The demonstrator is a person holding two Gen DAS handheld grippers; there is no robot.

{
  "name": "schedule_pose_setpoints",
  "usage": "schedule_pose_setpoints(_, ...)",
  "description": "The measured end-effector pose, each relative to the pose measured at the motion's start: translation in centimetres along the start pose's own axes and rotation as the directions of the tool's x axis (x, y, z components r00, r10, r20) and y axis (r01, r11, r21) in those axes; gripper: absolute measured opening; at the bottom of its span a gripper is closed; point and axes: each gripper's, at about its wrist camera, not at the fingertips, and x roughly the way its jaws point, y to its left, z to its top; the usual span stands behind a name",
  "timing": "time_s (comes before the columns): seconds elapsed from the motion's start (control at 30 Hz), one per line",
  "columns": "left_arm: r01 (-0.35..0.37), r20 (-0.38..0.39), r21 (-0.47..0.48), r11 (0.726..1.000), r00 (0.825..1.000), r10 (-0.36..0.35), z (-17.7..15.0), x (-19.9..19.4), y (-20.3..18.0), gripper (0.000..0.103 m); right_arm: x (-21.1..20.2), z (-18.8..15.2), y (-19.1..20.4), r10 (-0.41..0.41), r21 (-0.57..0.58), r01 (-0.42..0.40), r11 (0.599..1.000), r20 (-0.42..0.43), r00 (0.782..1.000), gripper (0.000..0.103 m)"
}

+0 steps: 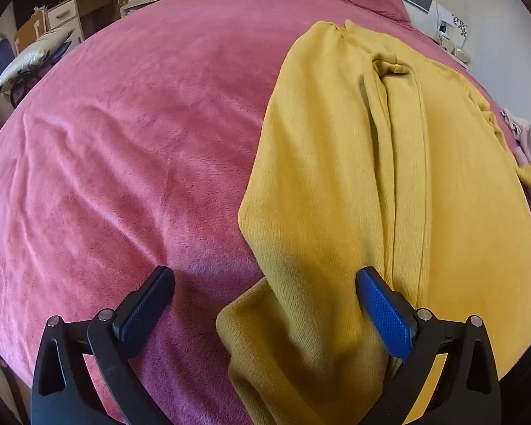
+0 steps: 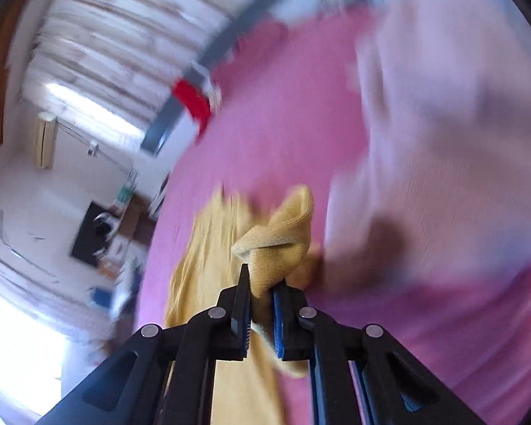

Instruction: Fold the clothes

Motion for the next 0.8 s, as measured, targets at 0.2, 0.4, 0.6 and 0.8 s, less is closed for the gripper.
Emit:
schedule_pose_setpoints(0.2,0.002,-0.021,0.004,1.000,1.000,-0.002,-0.1,-0.5,-0.1,0.103,-6.3,7.8,-1.4,-0.313,-0.099,0.341,0.935,0.225,0.923,0.009)
schedule_pose_setpoints(0.4,-0.020,-0.034,0.011,1.000,0.999,0.020,0.8,-1.3,0.6,0.103,-1.6,7.8,-7.2,-0.575,-0.041,0.579,0.815,0.079,0.815,0.022)
schedule_pose_setpoints(0.6,0.053,0.026,-0.130,0.990,0.998,-0.050,0.9,-2.5,3.4,0.103,-6.9,3.3,-4.2,-0.674,0.176,0.663,0.728,0.360,0.645,0.027)
schedule_pose_setpoints(0.8,0.010,0.026,-0.110,0.994,1.000,-0.007,0.8,-1.1,1.2,0.103,-6.1,-3.2,1.2,-0.451,0.019,0.473,0.881,0.337,0.827,0.029)
